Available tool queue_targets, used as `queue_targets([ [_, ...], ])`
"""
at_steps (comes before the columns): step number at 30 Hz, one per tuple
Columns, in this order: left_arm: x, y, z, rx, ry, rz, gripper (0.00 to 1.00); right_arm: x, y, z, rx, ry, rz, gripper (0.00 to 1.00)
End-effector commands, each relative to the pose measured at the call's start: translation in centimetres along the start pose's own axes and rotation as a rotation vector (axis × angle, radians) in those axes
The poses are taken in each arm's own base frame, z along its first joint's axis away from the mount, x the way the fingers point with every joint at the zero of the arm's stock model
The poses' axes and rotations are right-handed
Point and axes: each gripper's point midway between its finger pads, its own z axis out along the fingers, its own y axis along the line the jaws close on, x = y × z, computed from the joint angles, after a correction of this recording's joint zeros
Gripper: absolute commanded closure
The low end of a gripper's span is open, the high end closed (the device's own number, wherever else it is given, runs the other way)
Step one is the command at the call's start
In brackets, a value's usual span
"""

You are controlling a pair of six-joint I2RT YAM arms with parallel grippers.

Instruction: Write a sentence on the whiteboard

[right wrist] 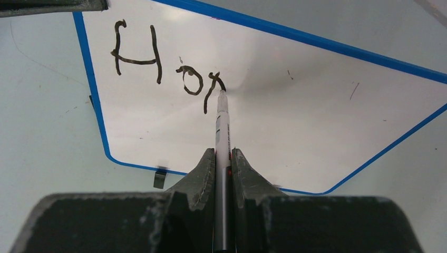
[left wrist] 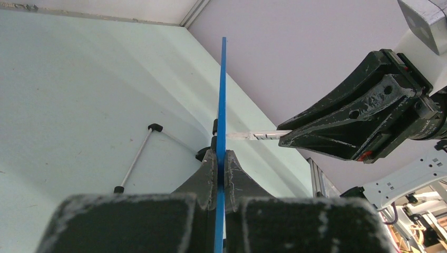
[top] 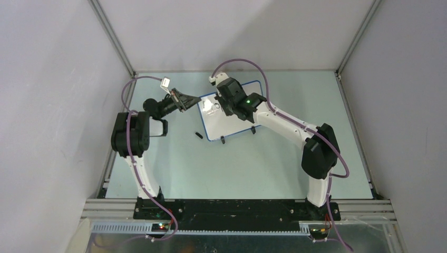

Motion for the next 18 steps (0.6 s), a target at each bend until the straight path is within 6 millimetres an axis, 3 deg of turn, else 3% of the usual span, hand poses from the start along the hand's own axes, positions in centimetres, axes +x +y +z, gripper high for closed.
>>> queue_targets([
  [1, -0.56, -1.25, 0.27, 0.052, 0.007, 0.073, 1.0, -1.33, 0.45, -0.61, -0.009, -0.045, -0.007, 1.0],
  [18, -0.5, -1.22, 0.26, 0.052, 0.008, 0.072, 1.0, -2.03, 0.66, -1.57, -0.013, -0.069, -0.014, 1.0],
])
